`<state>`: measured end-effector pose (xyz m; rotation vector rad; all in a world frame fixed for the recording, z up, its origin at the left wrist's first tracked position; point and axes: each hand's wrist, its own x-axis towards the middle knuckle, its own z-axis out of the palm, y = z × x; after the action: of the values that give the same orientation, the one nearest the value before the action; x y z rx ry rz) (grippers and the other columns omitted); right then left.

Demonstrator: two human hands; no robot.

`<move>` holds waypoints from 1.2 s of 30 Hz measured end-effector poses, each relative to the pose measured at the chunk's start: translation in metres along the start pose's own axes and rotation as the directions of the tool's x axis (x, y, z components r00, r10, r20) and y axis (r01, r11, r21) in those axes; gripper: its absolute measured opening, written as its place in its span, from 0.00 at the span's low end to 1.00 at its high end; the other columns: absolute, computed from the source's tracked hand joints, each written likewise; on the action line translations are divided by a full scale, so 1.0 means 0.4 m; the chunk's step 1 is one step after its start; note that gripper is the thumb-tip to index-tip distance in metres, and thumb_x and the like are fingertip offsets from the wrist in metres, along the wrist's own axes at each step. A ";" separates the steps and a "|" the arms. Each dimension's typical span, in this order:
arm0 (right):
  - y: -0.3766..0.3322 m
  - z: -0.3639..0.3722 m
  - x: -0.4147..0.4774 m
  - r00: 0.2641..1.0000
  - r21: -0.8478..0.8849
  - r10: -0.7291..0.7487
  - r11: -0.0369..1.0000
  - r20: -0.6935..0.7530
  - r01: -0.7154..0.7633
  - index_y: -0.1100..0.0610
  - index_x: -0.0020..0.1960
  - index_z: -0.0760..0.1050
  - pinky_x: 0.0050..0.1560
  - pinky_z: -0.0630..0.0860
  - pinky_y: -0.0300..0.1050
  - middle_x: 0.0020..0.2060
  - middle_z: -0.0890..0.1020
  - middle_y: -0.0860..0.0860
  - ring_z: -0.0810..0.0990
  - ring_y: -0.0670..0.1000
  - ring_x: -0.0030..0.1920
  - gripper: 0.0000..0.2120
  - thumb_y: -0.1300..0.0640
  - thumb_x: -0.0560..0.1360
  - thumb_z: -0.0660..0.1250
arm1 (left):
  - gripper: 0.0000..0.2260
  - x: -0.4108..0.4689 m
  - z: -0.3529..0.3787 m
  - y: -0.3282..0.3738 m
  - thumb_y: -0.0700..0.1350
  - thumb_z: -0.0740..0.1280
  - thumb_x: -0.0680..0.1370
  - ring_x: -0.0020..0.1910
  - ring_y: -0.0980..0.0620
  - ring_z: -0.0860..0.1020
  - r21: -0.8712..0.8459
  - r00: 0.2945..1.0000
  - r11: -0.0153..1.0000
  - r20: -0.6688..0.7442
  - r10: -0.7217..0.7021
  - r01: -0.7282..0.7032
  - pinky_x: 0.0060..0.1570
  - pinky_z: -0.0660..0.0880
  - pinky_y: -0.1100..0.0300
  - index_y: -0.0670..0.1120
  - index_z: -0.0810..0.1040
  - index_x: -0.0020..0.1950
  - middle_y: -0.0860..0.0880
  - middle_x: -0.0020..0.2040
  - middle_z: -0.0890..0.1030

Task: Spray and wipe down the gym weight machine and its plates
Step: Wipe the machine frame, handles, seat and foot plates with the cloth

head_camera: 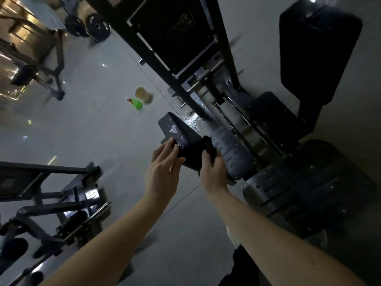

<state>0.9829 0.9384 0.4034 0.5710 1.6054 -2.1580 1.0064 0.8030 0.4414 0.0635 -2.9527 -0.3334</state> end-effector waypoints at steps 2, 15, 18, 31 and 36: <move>-0.049 -0.016 -0.025 0.994 -0.005 -0.021 1.000 0.110 0.022 0.46 0.59 0.75 0.62 0.79 0.59 0.53 0.82 0.51 0.82 0.50 0.55 0.06 0.51 0.84 0.61 | 0.18 -0.009 -0.004 0.008 0.48 0.72 0.78 0.65 0.49 0.72 -0.046 0.994 0.994 -0.047 -0.097 0.095 0.64 0.72 0.58 0.45 0.82 0.66 0.47 0.72 0.76; -0.208 0.096 0.146 0.766 -0.687 -0.206 0.345 0.609 0.640 0.60 0.57 0.83 0.66 0.70 0.54 0.58 0.77 0.56 0.72 0.60 0.62 0.10 0.58 0.77 0.71 | 0.09 -0.015 0.000 0.038 0.47 0.74 0.78 0.45 0.48 0.82 -0.630 0.790 0.539 0.208 -0.577 0.559 0.51 0.80 0.47 0.45 0.87 0.55 0.53 0.48 0.82; -0.243 0.223 0.220 0.769 -0.754 -0.154 0.152 0.621 0.639 0.55 0.60 0.83 0.66 0.71 0.56 0.60 0.76 0.58 0.72 0.62 0.64 0.12 0.53 0.79 0.69 | 0.10 -0.017 -0.008 0.041 0.47 0.73 0.79 0.45 0.51 0.81 -0.622 0.788 0.538 0.226 -0.573 0.570 0.49 0.80 0.53 0.44 0.87 0.56 0.55 0.47 0.81; -0.245 0.041 0.134 0.587 -0.558 -0.097 0.221 0.804 0.800 0.58 0.57 0.83 0.62 0.66 0.48 0.53 0.79 0.47 0.69 0.51 0.57 0.09 0.58 0.78 0.70 | 0.06 -0.006 -0.004 0.036 0.43 0.76 0.76 0.35 0.61 0.79 -0.702 0.711 0.355 0.302 -0.636 0.617 0.44 0.77 0.57 0.43 0.87 0.52 0.52 0.39 0.84; -0.244 0.109 0.177 0.613 -0.597 -0.126 0.143 0.780 0.790 0.57 0.56 0.84 0.61 0.66 0.52 0.53 0.79 0.50 0.69 0.53 0.56 0.08 0.58 0.77 0.71 | 0.06 -0.009 0.000 0.040 0.43 0.75 0.76 0.38 0.61 0.80 -0.699 0.749 0.429 0.231 -0.621 0.572 0.42 0.75 0.67 0.42 0.87 0.52 0.53 0.41 0.83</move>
<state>0.8672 0.9181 0.4551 -1.0879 2.4059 -0.9557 1.0094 0.8188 0.4446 1.0136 -2.3492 -1.5655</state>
